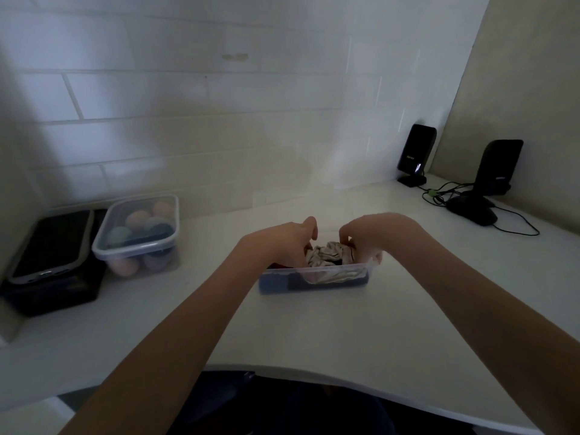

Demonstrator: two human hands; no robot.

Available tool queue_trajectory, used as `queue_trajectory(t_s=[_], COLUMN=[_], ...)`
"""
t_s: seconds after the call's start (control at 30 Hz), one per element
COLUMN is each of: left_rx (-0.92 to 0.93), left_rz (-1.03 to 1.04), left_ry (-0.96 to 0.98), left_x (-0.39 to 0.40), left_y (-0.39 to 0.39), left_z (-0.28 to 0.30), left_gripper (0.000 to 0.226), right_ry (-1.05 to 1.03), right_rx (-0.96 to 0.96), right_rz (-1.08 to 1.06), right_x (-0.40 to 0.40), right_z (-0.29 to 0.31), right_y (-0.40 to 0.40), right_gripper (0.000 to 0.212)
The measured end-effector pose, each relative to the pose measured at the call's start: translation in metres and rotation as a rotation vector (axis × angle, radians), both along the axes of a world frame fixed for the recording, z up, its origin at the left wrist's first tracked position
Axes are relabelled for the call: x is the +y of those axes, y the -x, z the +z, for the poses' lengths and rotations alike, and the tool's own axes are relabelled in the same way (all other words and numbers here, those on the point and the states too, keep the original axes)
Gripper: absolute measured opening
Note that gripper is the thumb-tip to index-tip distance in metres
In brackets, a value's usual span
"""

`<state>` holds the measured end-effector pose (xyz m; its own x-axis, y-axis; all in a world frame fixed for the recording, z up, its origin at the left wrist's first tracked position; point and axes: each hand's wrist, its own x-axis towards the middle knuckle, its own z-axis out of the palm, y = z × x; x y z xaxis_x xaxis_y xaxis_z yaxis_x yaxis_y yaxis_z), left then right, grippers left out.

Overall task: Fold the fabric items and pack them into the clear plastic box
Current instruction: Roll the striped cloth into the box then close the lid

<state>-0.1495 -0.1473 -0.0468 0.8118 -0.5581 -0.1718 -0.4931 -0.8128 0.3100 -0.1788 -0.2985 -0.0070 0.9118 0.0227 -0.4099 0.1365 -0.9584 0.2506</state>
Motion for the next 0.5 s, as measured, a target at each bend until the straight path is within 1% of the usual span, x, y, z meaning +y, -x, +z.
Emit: queue_trajectory(t_s=[0.07, 0.23, 0.3, 0.4, 0.5], left_rx=[-0.006, 0.005, 0.002, 0.012, -0.015], left_rz=[-0.003, -0.018, -0.022, -0.031, -0.025], left_ry=[0.005, 0.018, 0.035, 0.078, 0.211], left_x=[0.001, 0.002, 0.003, 0.008, 0.018], left_y=[-0.001, -0.004, -0.004, -0.002, 0.003], left_z=[-0.001, -0.002, -0.003, -0.004, -0.005], left_gripper=[0.067, 0.068, 0.066, 0.061, 0.058], right_ry=[-0.106, -0.111, -0.13, -0.203, -0.303], right_rx=[0.119, 0.156, 0.135, 0.082, -0.049], right_rz=[-0.06, -0.073, -0.064, -0.055, -0.037], right_x=[0.001, 0.005, 0.003, -0.005, -0.015], right_z=[0.005, 0.003, 0.001, -0.001, -0.004], right_y=[0.0, -0.001, -0.001, 0.002, 0.004], right_gripper=[0.046, 0.061, 0.059, 0.049, 0.042])
